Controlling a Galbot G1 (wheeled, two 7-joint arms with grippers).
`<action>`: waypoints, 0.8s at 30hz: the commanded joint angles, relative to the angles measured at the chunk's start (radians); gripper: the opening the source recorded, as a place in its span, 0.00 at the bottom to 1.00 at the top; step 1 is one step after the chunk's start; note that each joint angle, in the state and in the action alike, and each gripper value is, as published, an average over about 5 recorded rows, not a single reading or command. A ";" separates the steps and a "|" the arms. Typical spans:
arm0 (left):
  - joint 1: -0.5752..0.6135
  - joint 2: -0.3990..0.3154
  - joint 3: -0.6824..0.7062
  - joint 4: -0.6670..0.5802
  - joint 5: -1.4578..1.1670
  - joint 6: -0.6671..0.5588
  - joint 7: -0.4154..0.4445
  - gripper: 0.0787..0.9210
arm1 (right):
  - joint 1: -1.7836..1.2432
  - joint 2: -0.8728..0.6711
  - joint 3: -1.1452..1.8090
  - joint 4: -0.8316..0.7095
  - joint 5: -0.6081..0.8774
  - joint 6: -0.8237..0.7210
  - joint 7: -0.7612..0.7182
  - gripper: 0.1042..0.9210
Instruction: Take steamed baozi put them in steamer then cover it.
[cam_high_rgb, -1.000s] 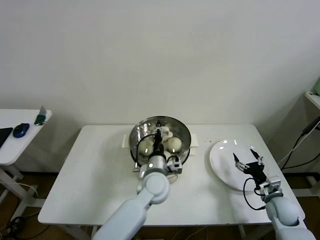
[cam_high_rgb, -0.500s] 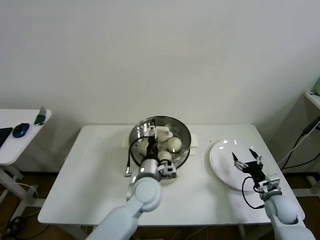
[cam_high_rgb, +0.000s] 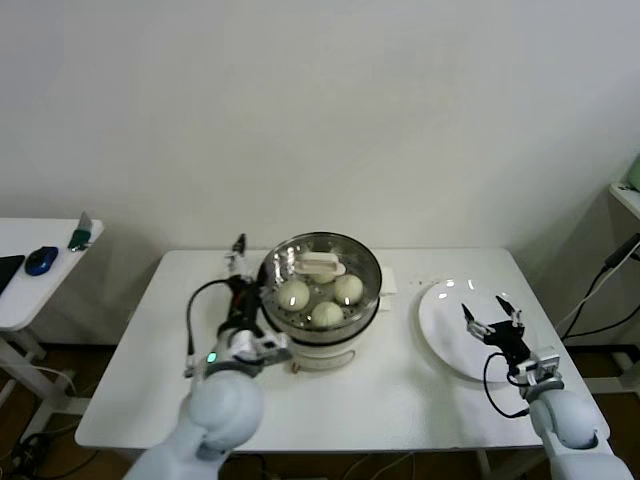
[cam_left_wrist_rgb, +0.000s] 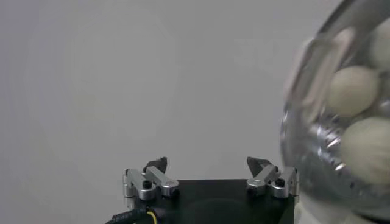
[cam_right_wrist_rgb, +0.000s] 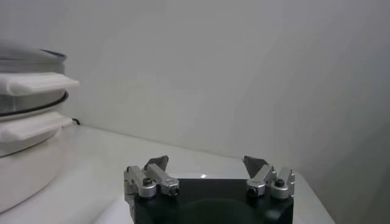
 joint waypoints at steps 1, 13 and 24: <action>0.347 0.006 -0.539 -0.096 -0.865 -0.516 -0.275 0.88 | -0.018 0.005 0.001 0.042 0.005 0.005 -0.002 0.88; 0.445 -0.190 -0.644 0.100 -1.100 -0.815 -0.256 0.88 | -0.036 0.035 -0.006 0.093 0.002 0.027 -0.017 0.88; 0.418 -0.193 -0.625 0.121 -1.080 -0.800 -0.232 0.88 | -0.030 0.031 -0.006 0.087 0.003 0.041 -0.022 0.88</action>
